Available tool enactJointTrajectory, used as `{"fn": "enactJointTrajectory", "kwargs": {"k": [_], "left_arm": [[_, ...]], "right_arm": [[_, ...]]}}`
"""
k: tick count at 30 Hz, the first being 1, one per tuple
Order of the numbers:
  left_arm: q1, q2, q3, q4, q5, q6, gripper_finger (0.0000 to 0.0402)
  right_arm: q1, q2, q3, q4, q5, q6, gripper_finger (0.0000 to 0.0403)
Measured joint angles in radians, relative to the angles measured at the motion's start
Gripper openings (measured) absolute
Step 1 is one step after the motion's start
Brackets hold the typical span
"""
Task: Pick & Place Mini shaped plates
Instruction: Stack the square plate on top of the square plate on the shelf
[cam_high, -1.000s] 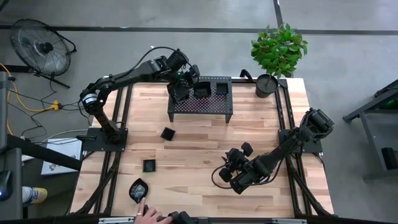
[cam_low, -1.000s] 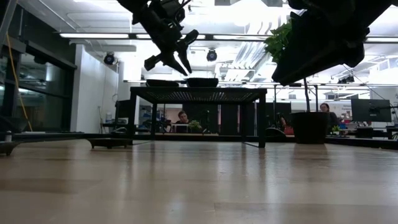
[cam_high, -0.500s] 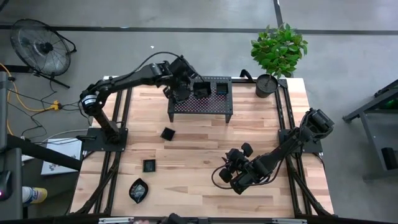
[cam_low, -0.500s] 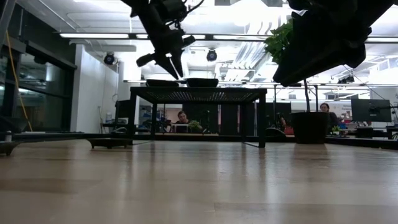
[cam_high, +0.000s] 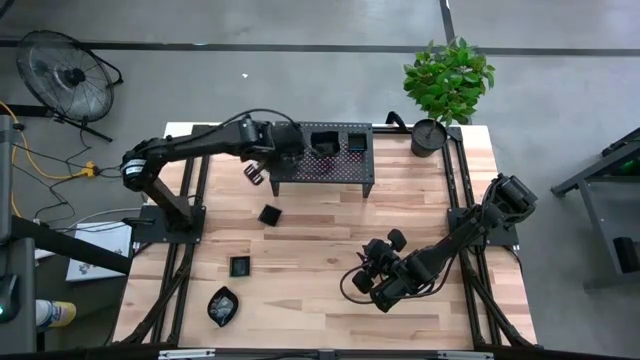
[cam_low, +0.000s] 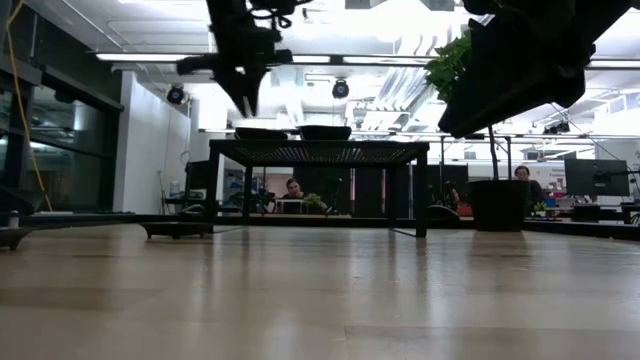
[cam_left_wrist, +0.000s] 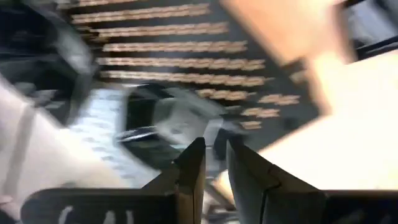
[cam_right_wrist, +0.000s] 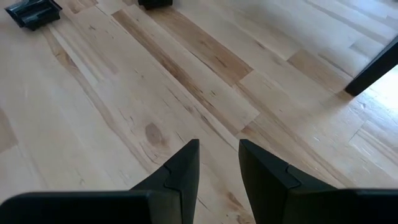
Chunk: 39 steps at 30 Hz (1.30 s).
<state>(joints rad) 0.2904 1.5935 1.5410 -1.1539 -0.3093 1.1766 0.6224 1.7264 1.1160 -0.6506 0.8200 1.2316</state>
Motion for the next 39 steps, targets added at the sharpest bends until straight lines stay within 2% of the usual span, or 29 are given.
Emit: {"fn": "enactJointTrajectory", "kwargs": {"k": [4, 8, 11, 15, 21, 24, 28, 33, 39], "left_arm": [[-0.032, -0.029, 0.0, -0.127, 0.061, -0.17, 0.0062], [-0.028, -0.049, -0.004, -0.247, 0.267, -0.388, 0.0062], [-0.029, -0.074, -0.058, -0.252, 0.374, -0.478, 0.0062], [-0.03, -0.113, -0.185, -0.209, 0.445, -0.508, 0.0062], [-0.028, -0.225, -0.461, -0.062, 0.546, -0.539, 0.0062], [-0.029, -0.313, -0.602, 0.093, 0.588, -0.591, 0.0062], [-0.028, -0.43, -0.773, 0.273, 0.587, -0.732, 0.0062], [-0.029, -0.543, -0.958, 0.484, 0.538, -0.98, 0.0062], [-0.051, -0.572, -1.089, 0.601, 0.53, -0.829, 0.0062]], "right_arm": [[0.0, 0.0, 0.0, 0.001, -0.002, -0.002, 0.0108], [0.0, 0.0, 0.0, 0.001, -0.002, -0.009, 0.0108], [0.0, 0.0, 0.0, 0.001, -0.003, -0.009, 0.0108], [0.002, 0.0, 0.0, 0.001, -0.009, -0.009, 0.0108], [0.009, 0.0, 0.0, 0.006, -0.008, -0.024, 0.0108], [0.009, 0.0, 0.0, 0.013, -0.008, -0.025, 0.0108], [0.009, 0.0, 0.0, 0.029, -0.008, -0.028, 0.0108], [0.009, 0.0, 0.0, 0.035, -0.011, -0.028, 0.0108], [0.009, 0.0, 0.0, 0.04, -0.008, -0.044, 0.0108]]}}
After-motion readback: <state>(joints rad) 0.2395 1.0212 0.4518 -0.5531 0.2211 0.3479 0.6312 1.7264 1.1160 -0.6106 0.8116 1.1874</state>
